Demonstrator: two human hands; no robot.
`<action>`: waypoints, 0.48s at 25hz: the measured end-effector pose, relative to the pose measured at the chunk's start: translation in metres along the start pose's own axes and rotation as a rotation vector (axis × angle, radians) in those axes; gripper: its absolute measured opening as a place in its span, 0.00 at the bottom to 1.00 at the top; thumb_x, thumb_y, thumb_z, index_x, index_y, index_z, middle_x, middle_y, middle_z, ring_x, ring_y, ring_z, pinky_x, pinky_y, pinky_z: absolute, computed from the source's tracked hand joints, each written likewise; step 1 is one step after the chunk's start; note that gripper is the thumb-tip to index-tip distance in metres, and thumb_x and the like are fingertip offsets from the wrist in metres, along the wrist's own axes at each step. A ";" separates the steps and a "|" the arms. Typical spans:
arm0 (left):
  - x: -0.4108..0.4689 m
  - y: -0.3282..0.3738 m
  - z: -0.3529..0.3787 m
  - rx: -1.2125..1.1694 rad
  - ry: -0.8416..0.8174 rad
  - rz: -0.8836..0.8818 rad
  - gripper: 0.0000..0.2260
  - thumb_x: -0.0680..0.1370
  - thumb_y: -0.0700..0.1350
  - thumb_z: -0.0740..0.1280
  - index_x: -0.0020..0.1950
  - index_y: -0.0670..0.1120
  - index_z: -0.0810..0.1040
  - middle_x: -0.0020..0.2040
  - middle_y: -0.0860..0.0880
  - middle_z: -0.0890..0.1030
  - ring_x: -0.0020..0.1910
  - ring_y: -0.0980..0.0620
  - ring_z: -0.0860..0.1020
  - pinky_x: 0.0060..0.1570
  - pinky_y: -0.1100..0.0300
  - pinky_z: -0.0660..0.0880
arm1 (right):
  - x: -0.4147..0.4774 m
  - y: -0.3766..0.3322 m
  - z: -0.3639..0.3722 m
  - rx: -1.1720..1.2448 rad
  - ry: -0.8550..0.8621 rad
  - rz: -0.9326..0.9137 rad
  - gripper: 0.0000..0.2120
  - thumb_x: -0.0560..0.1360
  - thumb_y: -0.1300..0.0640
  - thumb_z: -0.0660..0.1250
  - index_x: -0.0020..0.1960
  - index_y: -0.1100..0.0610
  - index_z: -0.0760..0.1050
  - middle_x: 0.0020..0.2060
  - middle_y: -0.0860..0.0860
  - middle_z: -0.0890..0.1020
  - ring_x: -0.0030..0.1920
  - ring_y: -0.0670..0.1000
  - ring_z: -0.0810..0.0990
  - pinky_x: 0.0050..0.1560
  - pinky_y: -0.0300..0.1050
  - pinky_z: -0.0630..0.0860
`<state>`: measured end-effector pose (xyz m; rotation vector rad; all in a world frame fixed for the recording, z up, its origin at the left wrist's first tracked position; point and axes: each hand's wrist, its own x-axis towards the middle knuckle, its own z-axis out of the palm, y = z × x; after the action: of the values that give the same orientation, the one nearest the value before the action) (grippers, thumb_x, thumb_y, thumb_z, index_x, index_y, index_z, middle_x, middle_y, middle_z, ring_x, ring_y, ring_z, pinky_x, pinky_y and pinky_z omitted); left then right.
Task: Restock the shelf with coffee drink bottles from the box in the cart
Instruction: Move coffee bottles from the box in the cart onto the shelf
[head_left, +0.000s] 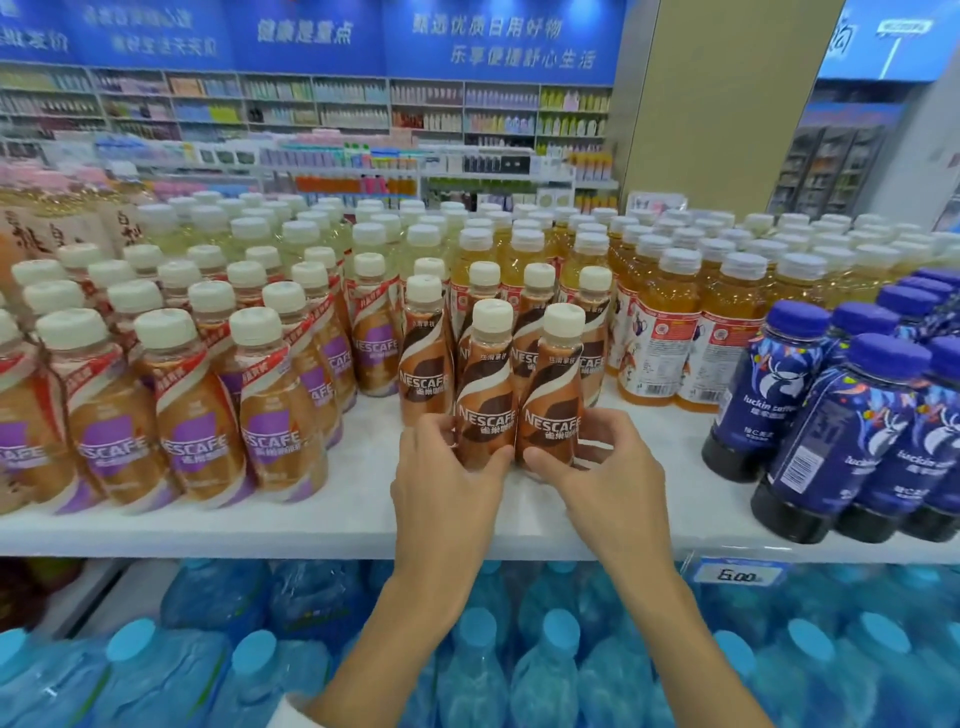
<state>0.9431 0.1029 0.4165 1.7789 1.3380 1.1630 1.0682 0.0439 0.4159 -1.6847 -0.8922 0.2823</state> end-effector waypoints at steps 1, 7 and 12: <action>0.003 0.003 0.001 0.031 -0.003 -0.001 0.20 0.73 0.55 0.76 0.57 0.53 0.70 0.54 0.55 0.73 0.53 0.54 0.75 0.56 0.56 0.74 | 0.006 -0.001 0.001 0.005 -0.012 -0.012 0.24 0.67 0.50 0.82 0.57 0.44 0.73 0.48 0.35 0.81 0.47 0.35 0.80 0.47 0.31 0.74; 0.021 0.018 0.017 0.155 0.024 -0.029 0.23 0.77 0.52 0.72 0.65 0.45 0.67 0.64 0.44 0.74 0.61 0.41 0.76 0.58 0.51 0.73 | 0.031 0.003 0.014 -0.011 0.004 -0.055 0.24 0.68 0.51 0.81 0.59 0.48 0.75 0.48 0.38 0.81 0.49 0.37 0.81 0.50 0.35 0.78; 0.026 0.014 0.024 0.181 0.046 -0.013 0.21 0.78 0.52 0.72 0.63 0.45 0.68 0.62 0.45 0.75 0.59 0.43 0.76 0.55 0.54 0.72 | 0.039 0.008 0.021 -0.012 0.032 -0.057 0.26 0.68 0.50 0.81 0.62 0.51 0.76 0.54 0.44 0.84 0.53 0.44 0.82 0.56 0.43 0.80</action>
<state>0.9733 0.1246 0.4260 1.8758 1.5222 1.1118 1.0850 0.0856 0.4124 -1.6678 -0.9181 0.2109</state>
